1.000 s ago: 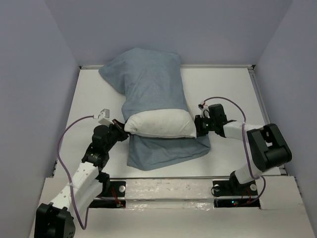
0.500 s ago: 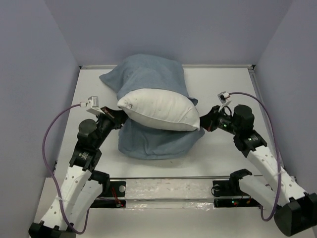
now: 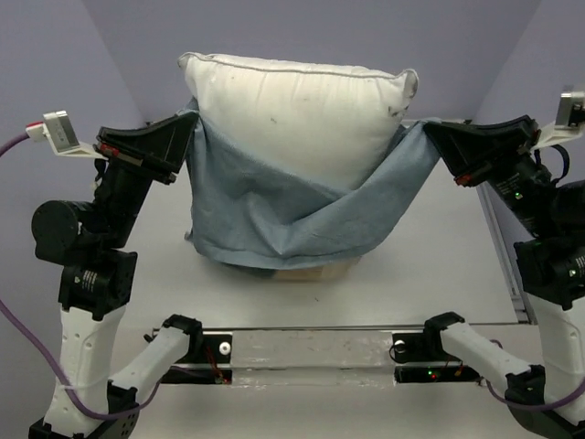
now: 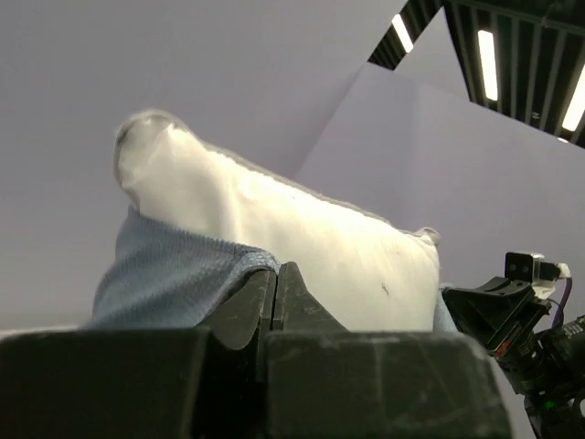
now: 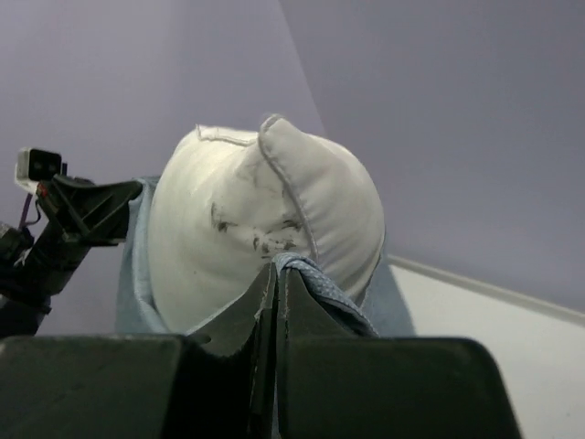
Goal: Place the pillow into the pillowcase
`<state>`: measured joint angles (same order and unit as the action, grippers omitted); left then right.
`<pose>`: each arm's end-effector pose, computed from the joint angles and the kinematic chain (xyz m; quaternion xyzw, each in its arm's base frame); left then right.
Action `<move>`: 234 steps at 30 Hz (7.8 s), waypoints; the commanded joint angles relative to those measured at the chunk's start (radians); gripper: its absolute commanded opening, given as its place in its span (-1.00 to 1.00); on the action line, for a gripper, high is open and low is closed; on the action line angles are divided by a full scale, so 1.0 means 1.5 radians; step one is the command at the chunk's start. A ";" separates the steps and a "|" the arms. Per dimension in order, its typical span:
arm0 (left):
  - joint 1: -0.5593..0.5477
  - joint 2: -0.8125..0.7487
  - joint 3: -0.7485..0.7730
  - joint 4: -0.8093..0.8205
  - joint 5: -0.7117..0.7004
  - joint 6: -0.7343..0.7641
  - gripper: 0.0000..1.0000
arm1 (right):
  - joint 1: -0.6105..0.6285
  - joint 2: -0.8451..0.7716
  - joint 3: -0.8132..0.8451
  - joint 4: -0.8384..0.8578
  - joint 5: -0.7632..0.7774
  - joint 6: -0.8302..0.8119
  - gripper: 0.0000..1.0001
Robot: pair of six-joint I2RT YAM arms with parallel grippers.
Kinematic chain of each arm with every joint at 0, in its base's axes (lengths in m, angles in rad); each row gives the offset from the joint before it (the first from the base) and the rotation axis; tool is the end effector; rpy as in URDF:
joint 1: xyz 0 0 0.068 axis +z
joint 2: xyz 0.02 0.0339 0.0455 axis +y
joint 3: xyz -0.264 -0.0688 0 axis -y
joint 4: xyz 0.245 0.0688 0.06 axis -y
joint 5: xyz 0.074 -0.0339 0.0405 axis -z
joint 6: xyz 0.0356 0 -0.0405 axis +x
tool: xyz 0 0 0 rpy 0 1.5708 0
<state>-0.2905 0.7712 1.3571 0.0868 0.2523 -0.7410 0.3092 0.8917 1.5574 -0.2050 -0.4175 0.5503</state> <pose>0.0803 -0.0333 0.5506 0.0143 0.4451 -0.4883 0.7505 0.0959 0.0458 0.5648 -0.1128 0.5330 0.4457 0.7103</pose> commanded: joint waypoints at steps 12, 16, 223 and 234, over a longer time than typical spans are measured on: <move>-0.001 0.157 0.417 0.045 0.031 0.024 -1.00 | 0.005 0.110 0.482 -0.113 0.079 -0.052 -1.00; 0.000 0.107 0.138 0.104 -0.013 0.028 -1.00 | 0.005 0.105 0.212 -0.068 0.119 -0.056 -1.00; -0.507 0.767 0.247 -0.248 -0.598 0.482 0.98 | -0.090 0.032 -0.586 0.079 0.252 -0.020 -0.75; -0.477 0.626 0.056 -0.057 -0.601 0.494 -1.00 | -0.078 0.149 -0.594 0.192 0.059 -0.036 -0.34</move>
<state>-1.0359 1.9465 1.5795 -0.1398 -0.6525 0.0196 0.1776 1.0702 0.6701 -0.0689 -0.2012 0.5018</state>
